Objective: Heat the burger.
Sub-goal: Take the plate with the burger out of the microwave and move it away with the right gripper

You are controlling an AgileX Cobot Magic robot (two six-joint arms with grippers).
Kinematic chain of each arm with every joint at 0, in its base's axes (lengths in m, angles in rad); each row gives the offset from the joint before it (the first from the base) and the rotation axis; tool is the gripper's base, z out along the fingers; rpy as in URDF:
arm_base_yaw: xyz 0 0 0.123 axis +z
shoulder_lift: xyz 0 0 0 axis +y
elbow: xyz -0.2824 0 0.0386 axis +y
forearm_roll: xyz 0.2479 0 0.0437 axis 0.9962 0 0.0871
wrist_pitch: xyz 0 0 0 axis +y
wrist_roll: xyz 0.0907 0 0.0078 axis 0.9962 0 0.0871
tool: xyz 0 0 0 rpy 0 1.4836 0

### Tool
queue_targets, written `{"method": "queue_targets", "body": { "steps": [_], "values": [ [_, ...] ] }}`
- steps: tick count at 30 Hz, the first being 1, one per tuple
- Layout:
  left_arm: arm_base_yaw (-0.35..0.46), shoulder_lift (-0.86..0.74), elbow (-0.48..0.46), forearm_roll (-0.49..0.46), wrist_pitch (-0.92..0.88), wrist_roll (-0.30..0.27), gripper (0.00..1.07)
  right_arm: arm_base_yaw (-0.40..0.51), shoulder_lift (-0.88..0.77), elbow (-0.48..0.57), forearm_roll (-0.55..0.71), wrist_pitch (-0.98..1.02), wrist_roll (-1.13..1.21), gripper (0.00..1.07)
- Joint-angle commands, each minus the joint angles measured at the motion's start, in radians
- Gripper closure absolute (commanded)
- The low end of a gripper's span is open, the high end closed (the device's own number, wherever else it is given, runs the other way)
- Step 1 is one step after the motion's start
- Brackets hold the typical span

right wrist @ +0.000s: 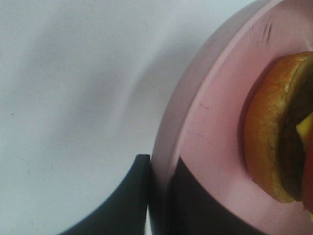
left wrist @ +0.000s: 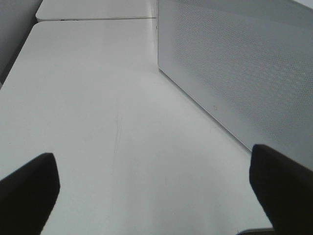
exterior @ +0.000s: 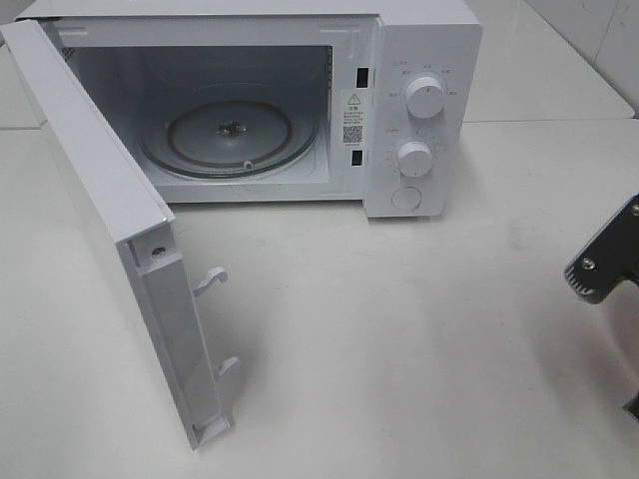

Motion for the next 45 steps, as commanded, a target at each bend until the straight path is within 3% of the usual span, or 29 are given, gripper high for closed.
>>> {"method": "queue_targets", "body": {
  "steps": [1,14,19,35,40,42,45],
  "values": [
    [0.003,-0.005,0.003,-0.003,-0.013,-0.007,0.09,0.0,0.037,-0.007,-0.083,0.025,0.089,1.01],
    [0.003,-0.005,0.003,-0.003,-0.013,-0.007,0.09,-0.003,0.297,-0.096,-0.086,0.046,0.369,1.0],
    [0.003,-0.005,0.003,-0.003,-0.013,-0.007,0.09,-0.05,0.436,-0.149,-0.085,0.039,0.459,0.99],
    [0.003,-0.005,0.003,-0.003,-0.013,-0.007,0.09,-0.134,0.619,-0.178,-0.148,-0.004,0.559,0.94],
    [0.003,-0.005,0.003,-0.003,-0.013,-0.007,0.09,-0.132,0.622,-0.178,-0.131,-0.023,0.533,0.83],
    [0.003,-0.005,0.003,-0.003,-0.013,-0.007,0.09,-0.132,0.606,-0.178,-0.103,-0.023,0.511,0.71],
    [0.003,-0.005,0.003,-0.003,-0.013,-0.006,0.09,-0.132,0.587,-0.178,-0.079,-0.023,0.491,0.63]
  ]
}}
